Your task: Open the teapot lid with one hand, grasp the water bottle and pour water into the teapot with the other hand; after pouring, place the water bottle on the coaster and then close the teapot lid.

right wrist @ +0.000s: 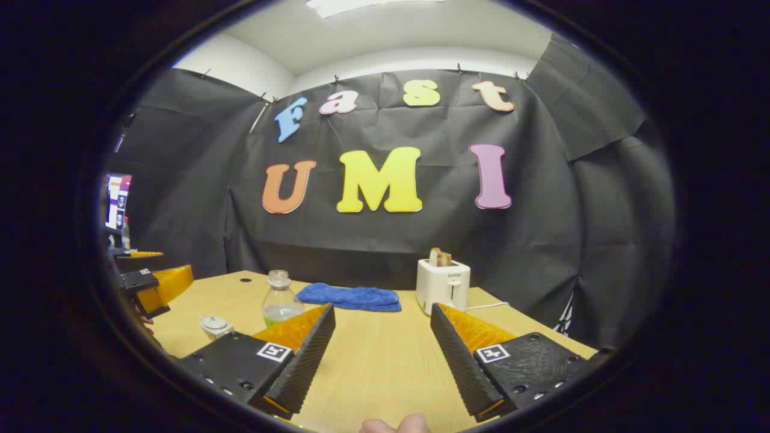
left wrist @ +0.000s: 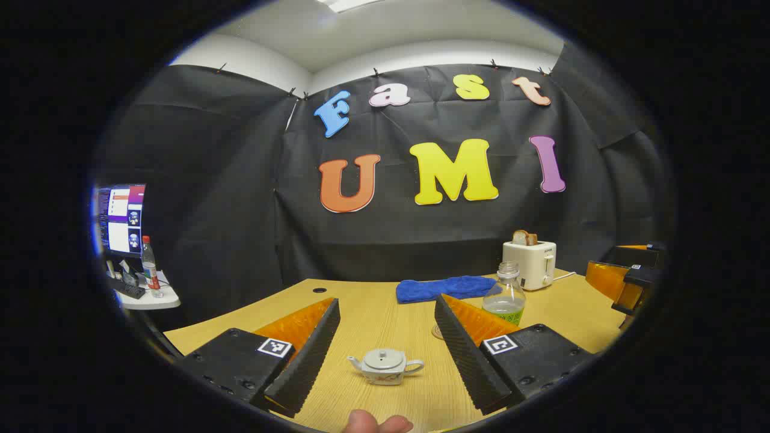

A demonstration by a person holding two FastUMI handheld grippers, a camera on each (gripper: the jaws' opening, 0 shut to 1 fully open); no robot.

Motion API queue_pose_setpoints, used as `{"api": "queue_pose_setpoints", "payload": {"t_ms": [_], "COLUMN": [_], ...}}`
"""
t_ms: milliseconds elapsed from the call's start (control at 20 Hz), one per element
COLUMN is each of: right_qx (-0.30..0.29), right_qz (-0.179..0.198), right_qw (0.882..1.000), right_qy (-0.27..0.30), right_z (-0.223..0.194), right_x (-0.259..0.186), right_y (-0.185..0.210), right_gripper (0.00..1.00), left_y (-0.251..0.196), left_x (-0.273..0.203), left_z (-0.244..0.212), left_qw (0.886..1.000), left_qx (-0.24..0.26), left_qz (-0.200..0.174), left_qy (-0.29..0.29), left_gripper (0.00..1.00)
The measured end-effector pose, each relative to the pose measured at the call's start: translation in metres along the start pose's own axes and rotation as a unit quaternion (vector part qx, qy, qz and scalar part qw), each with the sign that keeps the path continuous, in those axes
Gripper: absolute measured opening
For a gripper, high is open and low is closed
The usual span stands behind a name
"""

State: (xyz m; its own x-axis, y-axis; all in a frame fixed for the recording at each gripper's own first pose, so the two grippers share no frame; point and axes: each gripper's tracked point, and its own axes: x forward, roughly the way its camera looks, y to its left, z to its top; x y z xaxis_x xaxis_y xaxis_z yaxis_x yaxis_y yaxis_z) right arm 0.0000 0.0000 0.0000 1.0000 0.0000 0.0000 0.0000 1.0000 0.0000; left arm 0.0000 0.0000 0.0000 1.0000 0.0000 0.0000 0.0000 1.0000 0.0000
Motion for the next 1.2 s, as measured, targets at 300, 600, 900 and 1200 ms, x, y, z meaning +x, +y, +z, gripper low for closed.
{"api": "queue_pose_setpoints", "payload": {"t_ms": [300,600,900,1200], "right_qx": [0.003,-0.008,-0.001,0.003], "right_qz": [0.000,0.020,0.054,0.041], "right_qw": [1.000,1.000,0.998,0.999], "right_qy": [0.003,0.009,0.015,0.030], "right_z": [0.000,-0.008,-0.015,-0.029], "right_x": [0.000,0.028,0.034,0.032], "right_y": [0.000,0.020,0.027,0.019], "right_gripper": [0.93,0.95,0.95,0.95], "left_y": [-0.004,0.007,0.015,0.015], "left_x": [0.000,0.036,0.026,0.026], "left_z": [0.000,-0.009,-0.025,-0.055], "left_qw": [1.000,1.000,0.999,0.998], "left_qx": [-0.001,0.023,0.015,0.021], "left_qz": [0.000,0.009,0.030,0.017], "left_qy": [-0.002,-0.001,0.025,0.062], "left_gripper": [0.99,0.99,0.99,0.99]}}
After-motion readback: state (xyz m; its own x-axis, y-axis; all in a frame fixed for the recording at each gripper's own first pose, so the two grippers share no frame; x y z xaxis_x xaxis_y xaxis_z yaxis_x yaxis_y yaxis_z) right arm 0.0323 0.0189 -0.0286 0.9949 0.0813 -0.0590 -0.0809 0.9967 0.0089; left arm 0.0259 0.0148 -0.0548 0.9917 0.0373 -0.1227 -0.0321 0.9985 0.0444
